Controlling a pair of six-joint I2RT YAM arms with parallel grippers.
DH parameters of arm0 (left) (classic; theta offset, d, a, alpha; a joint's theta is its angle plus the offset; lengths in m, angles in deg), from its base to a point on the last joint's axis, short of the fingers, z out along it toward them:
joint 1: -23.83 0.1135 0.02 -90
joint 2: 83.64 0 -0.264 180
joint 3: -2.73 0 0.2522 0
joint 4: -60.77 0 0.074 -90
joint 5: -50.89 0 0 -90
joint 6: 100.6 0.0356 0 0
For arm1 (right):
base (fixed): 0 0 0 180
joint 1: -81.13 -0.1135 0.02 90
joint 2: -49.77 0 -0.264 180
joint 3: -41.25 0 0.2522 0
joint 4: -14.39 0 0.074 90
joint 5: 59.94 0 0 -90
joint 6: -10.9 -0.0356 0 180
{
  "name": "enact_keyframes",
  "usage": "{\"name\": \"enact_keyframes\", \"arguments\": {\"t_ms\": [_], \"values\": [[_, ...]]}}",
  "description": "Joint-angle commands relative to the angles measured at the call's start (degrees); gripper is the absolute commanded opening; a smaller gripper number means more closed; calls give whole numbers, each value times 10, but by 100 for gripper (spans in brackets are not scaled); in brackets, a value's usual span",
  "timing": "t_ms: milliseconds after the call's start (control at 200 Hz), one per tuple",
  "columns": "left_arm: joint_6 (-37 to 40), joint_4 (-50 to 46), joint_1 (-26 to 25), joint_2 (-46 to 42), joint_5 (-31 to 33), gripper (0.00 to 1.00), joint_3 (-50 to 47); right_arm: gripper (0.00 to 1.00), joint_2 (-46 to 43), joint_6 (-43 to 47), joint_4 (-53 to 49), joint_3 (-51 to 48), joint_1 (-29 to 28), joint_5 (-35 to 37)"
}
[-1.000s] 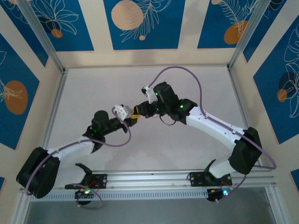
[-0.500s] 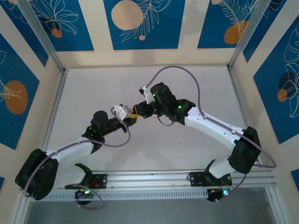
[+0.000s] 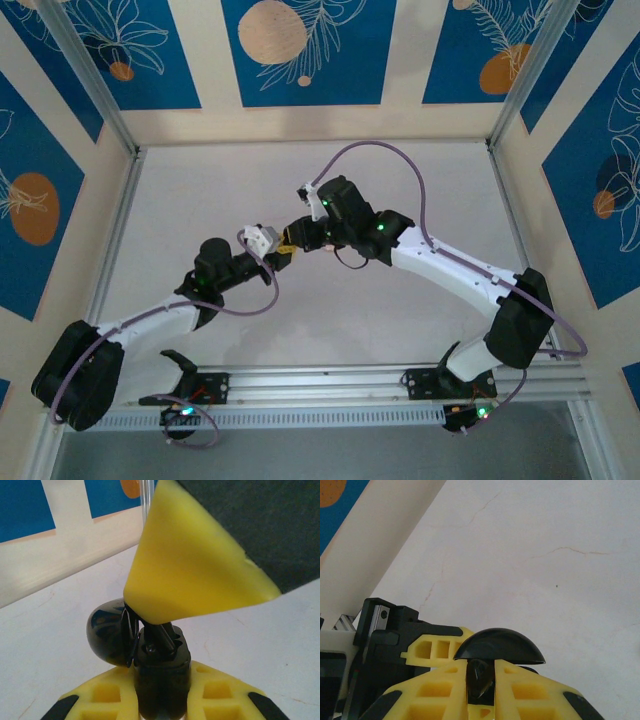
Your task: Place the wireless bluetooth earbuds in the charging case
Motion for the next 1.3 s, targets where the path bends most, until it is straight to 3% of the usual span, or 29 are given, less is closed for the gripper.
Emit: {"name": "enact_keyframes", "arguments": {"t_ms": [0, 390, 1295], "values": [[-2, 65, -7, -20, 19, 17, 6, 17, -6, -33, -39, -21, -11, -17], [2, 62, -7, -28, 29, 17, 2, 18, -2, -93, -58, -15, -17, -2], [14, 33, -6, -46, 35, 17, -2, 45, -10, -81, -47, 6, -26, 11]]}}
